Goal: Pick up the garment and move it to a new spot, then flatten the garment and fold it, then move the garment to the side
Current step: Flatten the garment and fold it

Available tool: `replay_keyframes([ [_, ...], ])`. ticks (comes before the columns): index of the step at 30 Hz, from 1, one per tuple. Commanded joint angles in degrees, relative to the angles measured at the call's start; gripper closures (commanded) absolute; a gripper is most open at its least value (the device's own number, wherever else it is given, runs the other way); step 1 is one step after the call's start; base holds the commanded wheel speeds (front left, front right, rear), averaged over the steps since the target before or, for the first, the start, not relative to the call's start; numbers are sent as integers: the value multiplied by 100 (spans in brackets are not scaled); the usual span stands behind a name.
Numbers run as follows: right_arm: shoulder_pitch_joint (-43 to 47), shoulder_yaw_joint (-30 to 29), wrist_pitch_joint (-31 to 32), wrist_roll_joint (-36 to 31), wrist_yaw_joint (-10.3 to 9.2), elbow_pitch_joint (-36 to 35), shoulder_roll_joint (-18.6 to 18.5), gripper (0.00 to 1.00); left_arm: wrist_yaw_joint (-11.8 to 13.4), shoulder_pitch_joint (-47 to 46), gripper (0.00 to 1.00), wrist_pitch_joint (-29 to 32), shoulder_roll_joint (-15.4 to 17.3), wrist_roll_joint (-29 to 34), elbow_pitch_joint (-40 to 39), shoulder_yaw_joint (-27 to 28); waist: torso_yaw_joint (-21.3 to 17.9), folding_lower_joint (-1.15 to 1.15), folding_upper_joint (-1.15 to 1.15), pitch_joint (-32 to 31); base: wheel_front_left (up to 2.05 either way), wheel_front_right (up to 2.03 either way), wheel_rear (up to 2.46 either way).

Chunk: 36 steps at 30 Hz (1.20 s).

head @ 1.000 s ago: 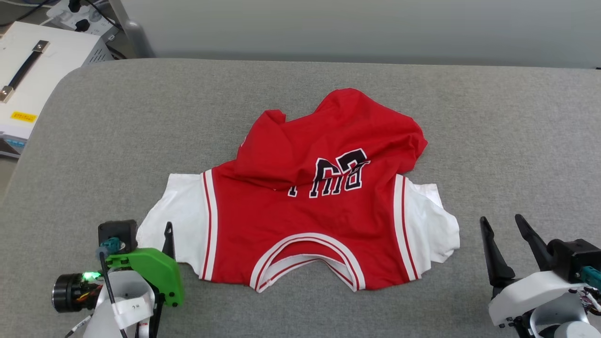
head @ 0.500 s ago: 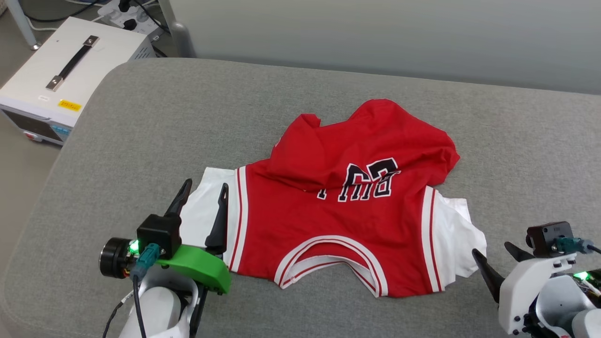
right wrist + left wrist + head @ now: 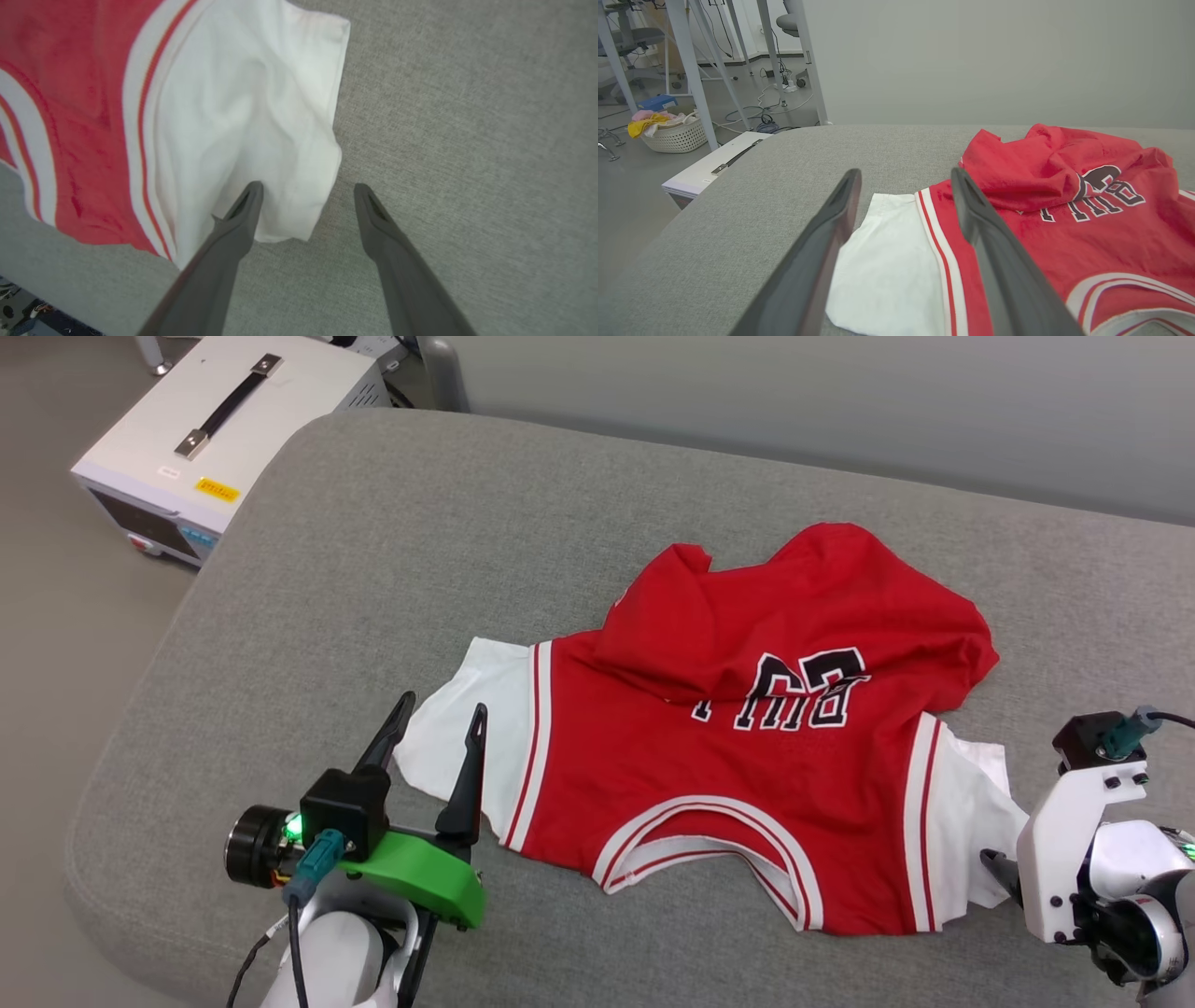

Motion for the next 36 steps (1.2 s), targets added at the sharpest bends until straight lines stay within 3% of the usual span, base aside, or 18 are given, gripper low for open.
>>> replay_keyframes([
  [1, -120, -24, 91, -54, -4, 85, 39, 0, -1, -65, 0, -36, -25, 40, -16, -3, 149, 0, 0, 151, 0, 0, 0],
  [7, -203, -5, 104, -33, -4, 430, 141, 0, 13, -122, 0, -46, -49, 29, -15, -14, 289, 0, 0, 329, 0, 0, 0],
  [8, -194, 13, 101, -18, -4, 479, 143, 11, 14, -124, 0, -47, -48, 28, -11, -13, 294, 0, 0, 341, 0, 0, 0],
  [9, -183, 37, 80, -4, -4, 531, 129, 68, 16, -126, 0, -48, -44, 25, -7, -10, 295, 0, 0, 357, 0, 0, 0],
  [10, -184, 56, 32, -2, -4, 567, 99, 100, 20, -127, 0, -49, -42, 23, -6, -5, 292, 0, 0, 371, 0, 0, 0],
  [22, -134, -376, -393, 131, -4, 666, -559, 100, 47, -98, 0, -56, 21, -6, 104, 27, -134, 0, 0, 162, 0, 0, 0],
  [24, -70, -539, -356, 159, -4, 640, -739, 100, 47, -85, 0, -56, 36, -10, 114, 27, -203, 0, 0, 146, 0, 0, 0],
  [25, 15, -787, -265, 124, -4, 609, -1043, 100, 36, -89, 0, -56, 51, -16, 123, 14, -282, 0, 0, 162, 0, 0, 0],
  [32, 148, -1162, -279, -20, -4, 831, -1651, 100, 11, -113, 0, -57, 77, -41, 154, -15, -372, 0, 0, 242, 0, 0, 0],
  [33, 141, -1164, -365, -22, -4, 916, -1674, 55, 9, -120, 0, -57, 81, -44, 167, -18, -380, 0, 0, 249, 0, 0, 0],
  [34, 145, -1147, -436, -53, -4, 993, -1693, 0, 6, -124, 0, -57, 83, -47, 182, -23, -385, 0, 0, 250, 0, 0, 0],
  [36, 139, -1087, -665, -152, -4, 1161, -1715, 0, -4, -131, 0, -57, 82, -57, 229, -46, -397, 0, 0, 237, 0, 0, 0],
])
